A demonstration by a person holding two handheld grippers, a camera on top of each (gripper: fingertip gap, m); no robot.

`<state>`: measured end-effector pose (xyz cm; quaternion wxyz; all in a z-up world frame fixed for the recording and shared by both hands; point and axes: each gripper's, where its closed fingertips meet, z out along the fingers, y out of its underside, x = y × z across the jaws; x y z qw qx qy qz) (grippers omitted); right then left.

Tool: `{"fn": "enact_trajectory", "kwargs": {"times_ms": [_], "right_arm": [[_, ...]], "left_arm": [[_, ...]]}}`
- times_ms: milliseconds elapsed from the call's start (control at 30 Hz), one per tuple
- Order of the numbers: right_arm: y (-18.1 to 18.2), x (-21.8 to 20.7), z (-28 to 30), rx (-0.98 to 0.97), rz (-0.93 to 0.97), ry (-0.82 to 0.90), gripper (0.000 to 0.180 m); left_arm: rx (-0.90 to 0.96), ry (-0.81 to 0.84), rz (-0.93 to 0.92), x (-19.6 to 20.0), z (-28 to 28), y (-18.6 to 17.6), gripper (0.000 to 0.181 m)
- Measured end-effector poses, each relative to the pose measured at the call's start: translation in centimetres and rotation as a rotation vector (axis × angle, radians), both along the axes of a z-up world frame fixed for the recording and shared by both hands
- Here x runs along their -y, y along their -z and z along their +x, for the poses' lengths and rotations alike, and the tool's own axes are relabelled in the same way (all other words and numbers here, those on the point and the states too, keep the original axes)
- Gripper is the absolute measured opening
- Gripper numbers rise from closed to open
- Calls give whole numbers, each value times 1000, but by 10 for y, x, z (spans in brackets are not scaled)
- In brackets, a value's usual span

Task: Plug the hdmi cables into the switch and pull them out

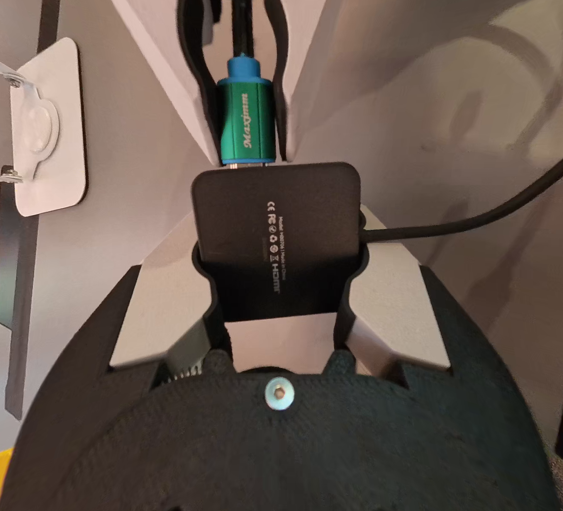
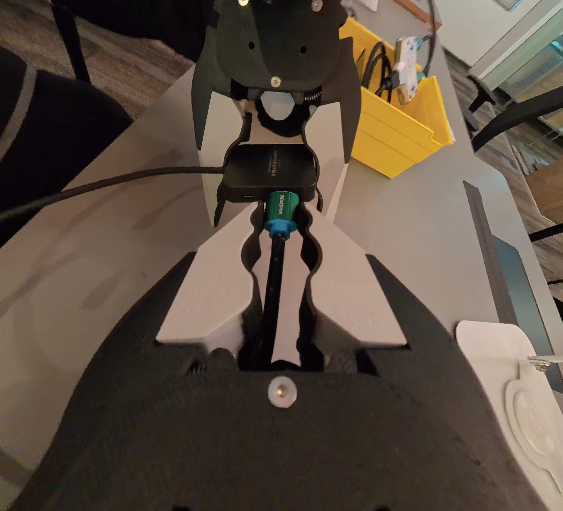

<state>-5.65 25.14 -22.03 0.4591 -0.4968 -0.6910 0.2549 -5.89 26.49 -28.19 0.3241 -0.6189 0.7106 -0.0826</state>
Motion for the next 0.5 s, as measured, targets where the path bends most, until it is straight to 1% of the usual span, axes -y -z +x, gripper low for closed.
{"fn": "enact_trajectory", "kwargs": {"times_ms": [300, 500], "right_arm": [[1, 0, 7, 120, -11, -93, 19], [-3, -15, 4, 82, 27, 36, 19]], "left_arm": [[24, 1, 28, -2, 7, 1, 91], [69, -82, -12, -16, 5, -1, 91]]}}
